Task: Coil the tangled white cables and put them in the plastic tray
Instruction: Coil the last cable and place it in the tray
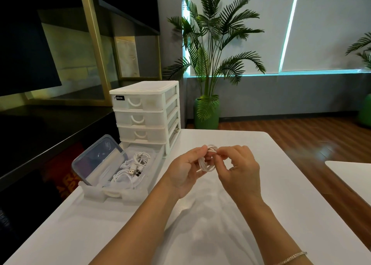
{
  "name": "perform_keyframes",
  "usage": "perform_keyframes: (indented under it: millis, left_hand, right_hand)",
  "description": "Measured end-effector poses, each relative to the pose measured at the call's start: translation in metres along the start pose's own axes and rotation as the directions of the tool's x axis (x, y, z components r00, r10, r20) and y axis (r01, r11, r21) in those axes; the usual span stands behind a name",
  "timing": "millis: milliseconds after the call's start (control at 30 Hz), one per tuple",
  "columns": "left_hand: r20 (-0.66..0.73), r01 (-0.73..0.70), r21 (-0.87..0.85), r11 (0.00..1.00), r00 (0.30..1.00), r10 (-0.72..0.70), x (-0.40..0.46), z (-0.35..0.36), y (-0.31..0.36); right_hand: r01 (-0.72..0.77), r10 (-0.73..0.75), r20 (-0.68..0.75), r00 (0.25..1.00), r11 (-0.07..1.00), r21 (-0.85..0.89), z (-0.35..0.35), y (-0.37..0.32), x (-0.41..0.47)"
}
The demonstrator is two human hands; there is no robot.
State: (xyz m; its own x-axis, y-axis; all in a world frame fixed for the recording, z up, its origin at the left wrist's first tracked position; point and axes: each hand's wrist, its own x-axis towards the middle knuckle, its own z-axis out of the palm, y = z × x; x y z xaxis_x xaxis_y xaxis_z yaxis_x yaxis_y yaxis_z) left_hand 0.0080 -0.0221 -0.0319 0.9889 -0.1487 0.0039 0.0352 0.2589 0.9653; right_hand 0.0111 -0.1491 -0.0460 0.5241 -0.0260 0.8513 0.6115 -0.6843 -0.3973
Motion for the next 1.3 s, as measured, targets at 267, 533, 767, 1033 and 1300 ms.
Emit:
perform_keyframes:
  millis: [267, 533, 767, 1033, 1300]
  left_hand:
    - [-0.055, -0.198, 0.427, 0.882, 0.968, 0.243, 0.003, 0.001, -0.001]
    - [-0.070, -0.233, 0.567, 0.790, 0.942, 0.329, 0.006, -0.005, -0.005]
    - [-0.043, -0.172, 0.538, 0.826, 0.972, 0.230, 0.002, 0.000, -0.001]
    - [-0.010, -0.246, 0.867, 0.433, 0.861, 0.509, 0.004, -0.003, 0.000]
    - [-0.041, -0.214, 0.635, 0.742, 0.950, 0.309, -0.002, 0.004, 0.004]
  right_hand:
    - [-0.505, 0.434, 0.285, 0.855, 0.823, 0.262, -0.007, -0.007, 0.006]
    - [-0.658, 0.535, 0.387, 0.751, 0.658, 0.367, -0.007, -0.009, 0.011]
    - [-0.704, 0.575, 0.407, 0.709, 0.611, 0.362, -0.007, -0.003, 0.011]
    - [-0.814, 0.620, 0.529, 0.580, 0.464, 0.349, -0.011, -0.008, 0.014]
    - [-0.790, 0.659, 0.437, 0.612, 0.487, 0.372, -0.011, -0.008, 0.016]
